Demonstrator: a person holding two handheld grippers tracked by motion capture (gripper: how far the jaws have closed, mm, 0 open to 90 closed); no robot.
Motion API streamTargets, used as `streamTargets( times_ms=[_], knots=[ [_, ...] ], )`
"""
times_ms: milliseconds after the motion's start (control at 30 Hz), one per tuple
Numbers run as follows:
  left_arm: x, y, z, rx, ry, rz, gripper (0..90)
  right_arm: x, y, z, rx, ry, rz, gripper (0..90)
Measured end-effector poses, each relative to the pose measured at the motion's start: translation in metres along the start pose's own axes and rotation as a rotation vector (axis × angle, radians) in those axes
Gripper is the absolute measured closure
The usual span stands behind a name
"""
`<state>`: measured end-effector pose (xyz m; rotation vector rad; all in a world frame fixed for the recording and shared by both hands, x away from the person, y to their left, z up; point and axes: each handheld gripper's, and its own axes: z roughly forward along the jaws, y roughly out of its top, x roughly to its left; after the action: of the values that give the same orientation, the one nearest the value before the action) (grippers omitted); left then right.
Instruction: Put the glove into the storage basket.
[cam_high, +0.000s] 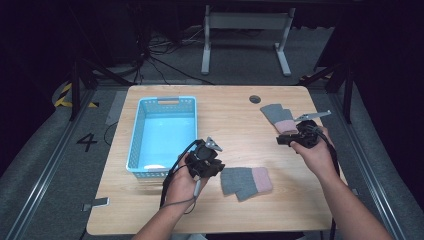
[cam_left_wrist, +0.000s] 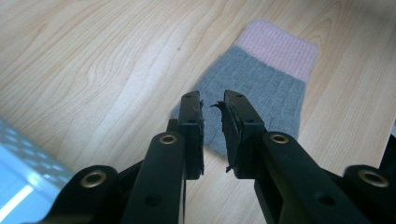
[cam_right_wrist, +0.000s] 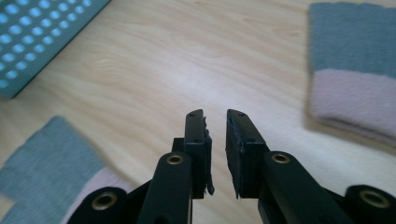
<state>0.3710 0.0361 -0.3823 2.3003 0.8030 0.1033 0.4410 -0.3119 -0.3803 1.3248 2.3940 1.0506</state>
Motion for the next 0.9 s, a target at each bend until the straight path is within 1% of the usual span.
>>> streamTargets(
  times_ms=[100,167,233,267,300,333,433,467,500,567,633,667,700,733,767,800,833,900],
  knots=[
    [0.002,-0.002,-0.001,0.001,0.003,-0.007,77.2,-0.015,0.009,0.004,-0.003,-0.042,0.016,78.1],
    [0.004,-0.004,-0.001,0.012,0.007,-0.012,76.8,-0.025,0.014,0.010,-0.011,-0.066,0.029,76.0],
    [0.005,-0.006,-0.001,0.013,0.011,-0.015,76.5,-0.033,0.017,0.017,-0.007,-0.081,0.033,75.8],
    [0.005,-0.006,-0.001,0.013,0.011,-0.015,76.5,-0.033,0.017,0.017,-0.007,-0.081,0.033,75.8],
    [0.006,-0.007,0.000,0.021,0.008,-0.017,76.5,-0.037,0.019,0.021,0.000,-0.089,0.034,75.2],
    [0.006,-0.008,0.000,0.026,0.016,-0.015,76.5,-0.045,0.021,0.032,0.005,-0.102,0.041,72.2],
    [0.007,-0.010,0.001,0.032,0.014,-0.019,76.1,-0.055,0.023,0.045,0.017,-0.108,0.053,69.7],
    [0.007,-0.010,0.001,0.032,0.014,-0.019,76.1,-0.055,0.023,0.045,0.017,-0.108,0.053,69.7],
    [0.007,-0.011,0.001,0.033,0.008,-0.020,76.0,-0.061,0.022,0.055,0.029,-0.130,0.048,66.3],
    [0.007,-0.012,0.000,0.033,0.007,-0.019,75.9,-0.064,0.022,0.061,0.043,-0.149,0.043,64.6],
    [0.007,-0.012,0.000,0.030,0.009,-0.021,75.9,-0.066,0.022,0.066,0.053,-0.179,0.021,62.2],
    [0.007,-0.012,0.000,0.030,0.009,-0.021,75.9,-0.066,0.022,0.066,0.053,-0.179,0.021,62.2],
    [0.007,-0.012,0.000,0.032,0.005,-0.020,75.9,-0.068,0.021,0.070,0.071,-0.200,0.000,60.2],
    [0.007,-0.012,0.000,0.034,0.002,-0.016,75.7,-0.069,0.020,0.072,0.078,-0.206,-0.010,59.8],
    [0.007,-0.012,0.001,0.036,-0.007,-0.013,75.5,-0.070,0.020,0.074,0.084,-0.211,-0.011,59.8],
    [0.007,-0.012,0.001,0.036,-0.007,-0.013,75.1,-0.070,0.020,0.074,0.084,-0.211,-0.011,59.8],
    [0.006,-0.012,0.002,0.035,-0.019,-0.005,75.1,-0.071,0.018,0.078,0.080,-0.213,-0.028,60.2],
    [0.005,-0.012,0.003,0.038,-0.023,-0.004,75.1,-0.071,0.018,0.078,0.082,-0.221,-0.032,61.4]
  ],
)
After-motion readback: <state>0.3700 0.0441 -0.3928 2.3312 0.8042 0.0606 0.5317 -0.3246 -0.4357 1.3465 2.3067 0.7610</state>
